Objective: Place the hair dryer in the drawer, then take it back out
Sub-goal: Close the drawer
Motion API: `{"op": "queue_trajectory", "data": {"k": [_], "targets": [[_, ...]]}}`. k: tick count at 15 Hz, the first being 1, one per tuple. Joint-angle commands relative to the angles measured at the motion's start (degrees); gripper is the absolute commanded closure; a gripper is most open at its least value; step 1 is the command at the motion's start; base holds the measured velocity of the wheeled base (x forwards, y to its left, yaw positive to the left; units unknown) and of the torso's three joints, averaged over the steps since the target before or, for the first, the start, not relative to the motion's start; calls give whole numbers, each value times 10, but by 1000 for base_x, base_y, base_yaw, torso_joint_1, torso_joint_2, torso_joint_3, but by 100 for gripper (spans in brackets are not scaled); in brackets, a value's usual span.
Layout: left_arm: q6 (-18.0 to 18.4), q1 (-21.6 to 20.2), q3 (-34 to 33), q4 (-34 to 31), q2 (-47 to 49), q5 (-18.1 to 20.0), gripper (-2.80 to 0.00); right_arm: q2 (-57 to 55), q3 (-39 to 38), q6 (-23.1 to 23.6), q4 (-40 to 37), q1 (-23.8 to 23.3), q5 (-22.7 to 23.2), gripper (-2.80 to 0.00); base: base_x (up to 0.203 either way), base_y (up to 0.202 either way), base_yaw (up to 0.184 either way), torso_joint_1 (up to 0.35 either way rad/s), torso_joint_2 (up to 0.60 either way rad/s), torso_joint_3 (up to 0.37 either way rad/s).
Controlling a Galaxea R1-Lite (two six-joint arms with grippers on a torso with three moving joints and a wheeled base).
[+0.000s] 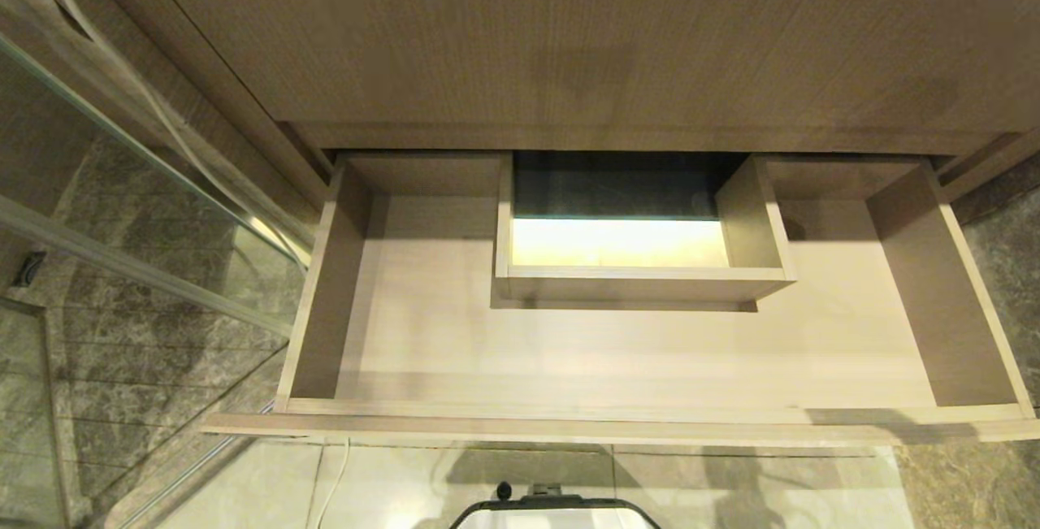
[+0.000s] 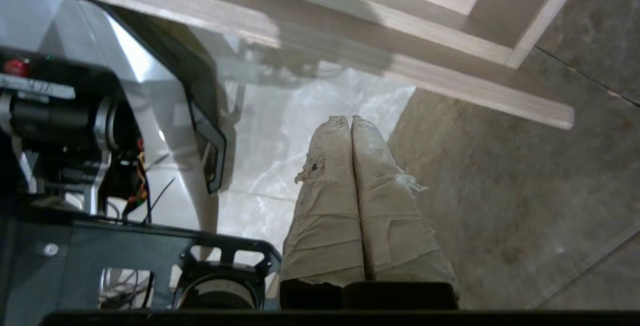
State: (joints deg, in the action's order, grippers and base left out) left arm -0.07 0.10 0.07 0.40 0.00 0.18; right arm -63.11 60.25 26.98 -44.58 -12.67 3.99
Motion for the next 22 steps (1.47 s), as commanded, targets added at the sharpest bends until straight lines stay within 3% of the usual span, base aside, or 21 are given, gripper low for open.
{"op": "queue_trajectory", "data": {"k": [1,7,10,14,16,20,22], "targets": [[-1,0,0,0,1,0,0,6,0,2,-3,1,1,0,0,0,0,-173,343,203],[0,0,0,0,1,0,0,12,-19,0,0,-4,-11,0,0,0,0,10,227,229],[-1,0,0,0,1,0,0,-3,-74,-3,6,-16,-20,0,0,0,0,46,41,95],[0,0,0,0,1,0,0,-72,-138,1,74,-53,-31,0,0,0,0,40,36,40],[-1,0,0,0,1,0,0,-121,-163,5,164,-71,-34,0,0,0,0,31,7,36],[-1,0,0,0,1,0,0,-167,-154,107,148,-125,-40,0,0,0,0,0,0,0],[-1,0,0,0,1,0,0,-172,-155,128,141,-136,-45,0,0,0,0,0,0,0]]}}
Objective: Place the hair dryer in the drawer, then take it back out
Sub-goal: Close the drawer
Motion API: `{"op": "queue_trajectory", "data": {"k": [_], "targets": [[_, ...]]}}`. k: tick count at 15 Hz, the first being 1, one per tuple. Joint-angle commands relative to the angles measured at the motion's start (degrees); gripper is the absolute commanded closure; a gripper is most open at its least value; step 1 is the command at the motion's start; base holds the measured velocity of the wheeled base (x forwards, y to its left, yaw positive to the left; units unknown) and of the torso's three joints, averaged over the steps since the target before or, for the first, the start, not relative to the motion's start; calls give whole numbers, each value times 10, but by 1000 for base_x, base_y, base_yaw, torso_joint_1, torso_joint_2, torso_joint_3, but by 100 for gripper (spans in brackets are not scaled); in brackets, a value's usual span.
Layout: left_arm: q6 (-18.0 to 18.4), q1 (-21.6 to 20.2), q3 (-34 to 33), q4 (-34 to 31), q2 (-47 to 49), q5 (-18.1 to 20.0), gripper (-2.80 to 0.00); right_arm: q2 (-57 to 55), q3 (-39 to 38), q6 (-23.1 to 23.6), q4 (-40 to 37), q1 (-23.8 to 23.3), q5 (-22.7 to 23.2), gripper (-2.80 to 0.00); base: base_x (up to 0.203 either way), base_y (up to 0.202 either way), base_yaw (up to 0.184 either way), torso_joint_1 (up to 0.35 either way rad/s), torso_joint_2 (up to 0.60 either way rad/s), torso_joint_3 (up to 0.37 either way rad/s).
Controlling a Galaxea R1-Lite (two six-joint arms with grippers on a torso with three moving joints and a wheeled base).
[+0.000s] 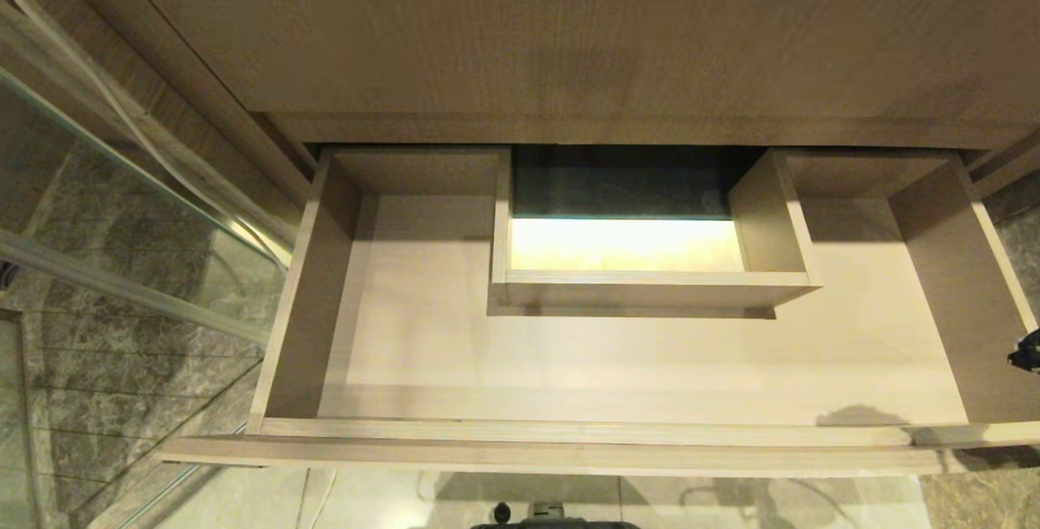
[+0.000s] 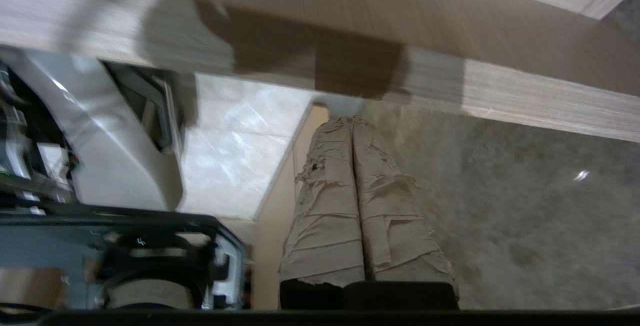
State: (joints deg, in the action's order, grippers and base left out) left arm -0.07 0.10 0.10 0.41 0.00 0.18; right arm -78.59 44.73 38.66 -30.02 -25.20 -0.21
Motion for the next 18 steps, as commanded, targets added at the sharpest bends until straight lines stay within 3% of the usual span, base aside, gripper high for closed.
{"op": "queue_trajectory", "data": {"k": [1,5,10,16,18], "targets": [[0,0,0,0,1,0,0,-20,1,24,-12,-16,-15,0,0,0,0,0,0,0],[0,0,0,0,1,0,0,-22,-19,37,-19,-18,-31,0,0,0,0,0,0,0],[0,0,0,0,1,0,0,-61,-38,36,33,-14,-26,0,0,0,0,0,0,0],[0,0,0,0,1,0,0,-68,-22,36,94,-13,46,0,0,0,0,0,0,0],[0,0,0,0,1,0,0,-56,-24,31,133,-13,107,0,0,0,0,0,0,0]]}}
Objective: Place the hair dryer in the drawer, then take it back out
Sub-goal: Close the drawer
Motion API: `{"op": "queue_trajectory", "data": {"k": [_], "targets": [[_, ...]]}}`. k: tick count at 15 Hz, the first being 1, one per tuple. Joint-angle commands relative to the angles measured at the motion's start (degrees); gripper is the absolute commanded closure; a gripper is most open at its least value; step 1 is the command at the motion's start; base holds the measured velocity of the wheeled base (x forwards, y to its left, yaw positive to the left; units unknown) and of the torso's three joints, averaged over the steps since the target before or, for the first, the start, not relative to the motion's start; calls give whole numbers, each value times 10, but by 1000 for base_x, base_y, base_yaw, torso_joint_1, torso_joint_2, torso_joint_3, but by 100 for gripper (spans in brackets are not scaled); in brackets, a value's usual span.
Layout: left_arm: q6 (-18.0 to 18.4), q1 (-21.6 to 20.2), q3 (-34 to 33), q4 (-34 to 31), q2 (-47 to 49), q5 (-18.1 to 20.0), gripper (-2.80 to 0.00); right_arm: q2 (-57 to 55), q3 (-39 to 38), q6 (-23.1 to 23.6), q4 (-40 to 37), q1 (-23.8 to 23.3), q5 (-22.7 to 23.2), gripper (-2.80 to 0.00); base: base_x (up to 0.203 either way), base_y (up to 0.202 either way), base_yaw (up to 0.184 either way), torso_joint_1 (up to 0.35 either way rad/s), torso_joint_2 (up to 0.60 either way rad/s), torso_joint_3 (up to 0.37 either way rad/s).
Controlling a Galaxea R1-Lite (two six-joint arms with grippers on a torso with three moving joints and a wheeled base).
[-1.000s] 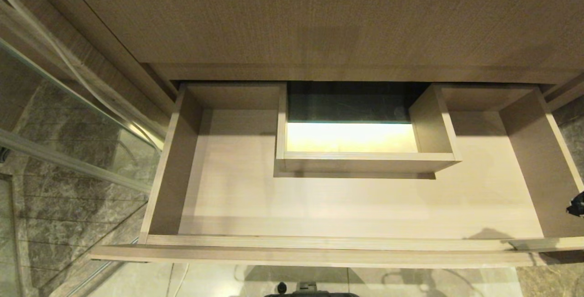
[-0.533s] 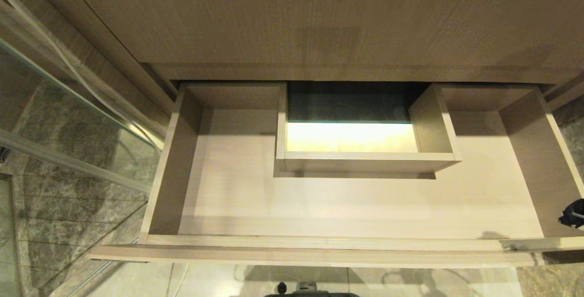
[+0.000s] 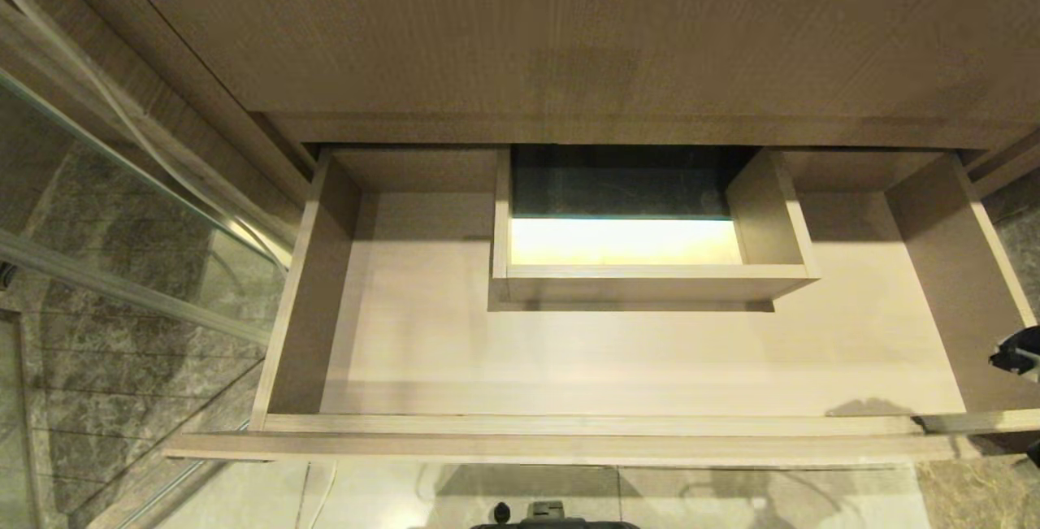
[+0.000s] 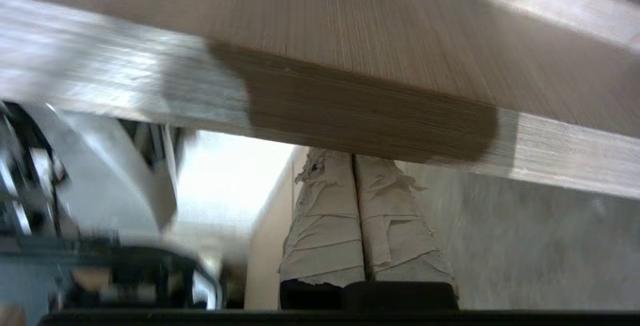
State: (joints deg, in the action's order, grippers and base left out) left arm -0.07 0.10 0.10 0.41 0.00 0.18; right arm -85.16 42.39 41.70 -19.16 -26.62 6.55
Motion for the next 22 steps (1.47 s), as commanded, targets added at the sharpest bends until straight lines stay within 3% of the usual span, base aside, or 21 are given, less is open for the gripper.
{"op": "queue_trajectory", "data": {"k": [1,4,7,19,22], "targets": [[0,0,0,0,1,0,0,16,-1,-1,56,1,79,0,0,0,0,0,0,0],[0,0,0,0,1,0,0,28,0,-29,193,3,154,0,0,0,0,0,0,0],[0,0,0,0,1,0,0,16,16,-81,340,32,162,0,0,0,0,0,0,0],[0,0,0,0,1,0,0,49,-1,-83,310,37,163,0,0,0,0,0,0,0],[0,0,0,0,1,0,0,80,0,-96,264,37,161,0,0,0,0,0,0,0]]}}
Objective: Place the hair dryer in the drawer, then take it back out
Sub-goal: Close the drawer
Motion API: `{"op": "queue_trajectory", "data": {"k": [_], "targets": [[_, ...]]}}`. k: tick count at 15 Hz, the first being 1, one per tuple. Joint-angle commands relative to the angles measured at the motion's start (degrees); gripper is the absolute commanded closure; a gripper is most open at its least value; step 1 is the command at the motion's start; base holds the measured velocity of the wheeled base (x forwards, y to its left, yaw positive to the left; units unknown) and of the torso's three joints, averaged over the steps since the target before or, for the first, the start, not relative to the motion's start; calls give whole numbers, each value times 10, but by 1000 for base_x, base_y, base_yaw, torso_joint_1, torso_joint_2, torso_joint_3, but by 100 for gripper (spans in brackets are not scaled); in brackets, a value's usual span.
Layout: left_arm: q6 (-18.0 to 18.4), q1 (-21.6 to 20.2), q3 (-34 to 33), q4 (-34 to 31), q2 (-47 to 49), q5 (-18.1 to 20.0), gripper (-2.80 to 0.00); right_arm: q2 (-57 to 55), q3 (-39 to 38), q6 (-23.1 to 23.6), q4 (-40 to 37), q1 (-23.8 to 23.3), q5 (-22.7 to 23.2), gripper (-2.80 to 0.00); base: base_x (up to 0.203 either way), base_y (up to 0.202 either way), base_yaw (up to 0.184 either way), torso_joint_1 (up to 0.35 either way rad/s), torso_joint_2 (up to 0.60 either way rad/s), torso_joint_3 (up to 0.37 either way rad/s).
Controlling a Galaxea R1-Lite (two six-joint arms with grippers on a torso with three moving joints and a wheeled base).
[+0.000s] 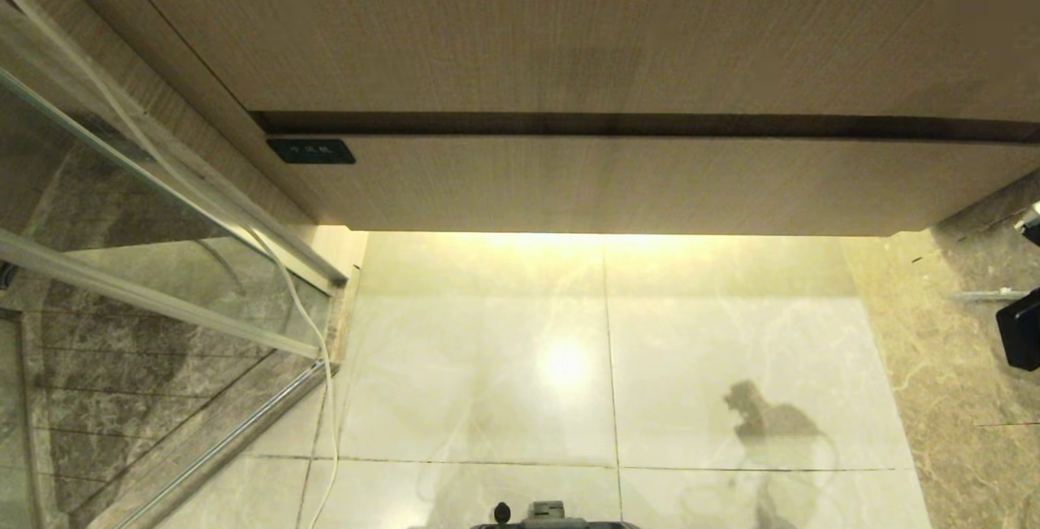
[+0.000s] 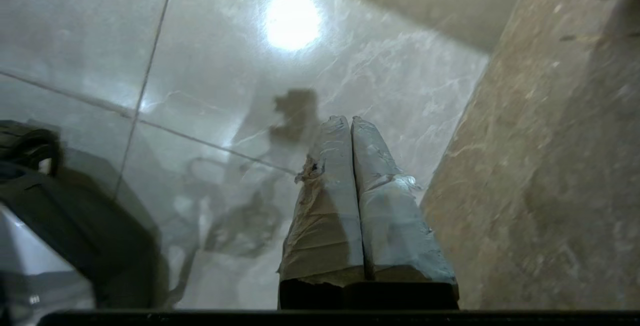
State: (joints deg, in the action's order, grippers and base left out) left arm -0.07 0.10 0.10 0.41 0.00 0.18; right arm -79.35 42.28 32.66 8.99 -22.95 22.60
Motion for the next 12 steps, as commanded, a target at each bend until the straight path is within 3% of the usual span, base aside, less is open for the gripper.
{"op": "queue_trajectory", "data": {"k": [1,3,6,9,12], "targets": [[0,0,0,0,1,0,0,43,1,-33,-49,0,-1,0,0,0,0,0,0,0],[0,0,0,0,1,0,0,90,7,-84,-104,0,-9,0,0,0,0,0,0,0],[-1,0,0,0,1,0,0,175,-16,-103,-156,-1,-11,0,0,0,0,0,0,0],[0,0,0,0,1,0,0,283,-82,-106,-196,-3,-12,0,0,0,0,0,0,0],[-1,0,0,0,1,0,0,408,-173,-179,-226,30,-32,0,0,0,0,0,0,0]]}}
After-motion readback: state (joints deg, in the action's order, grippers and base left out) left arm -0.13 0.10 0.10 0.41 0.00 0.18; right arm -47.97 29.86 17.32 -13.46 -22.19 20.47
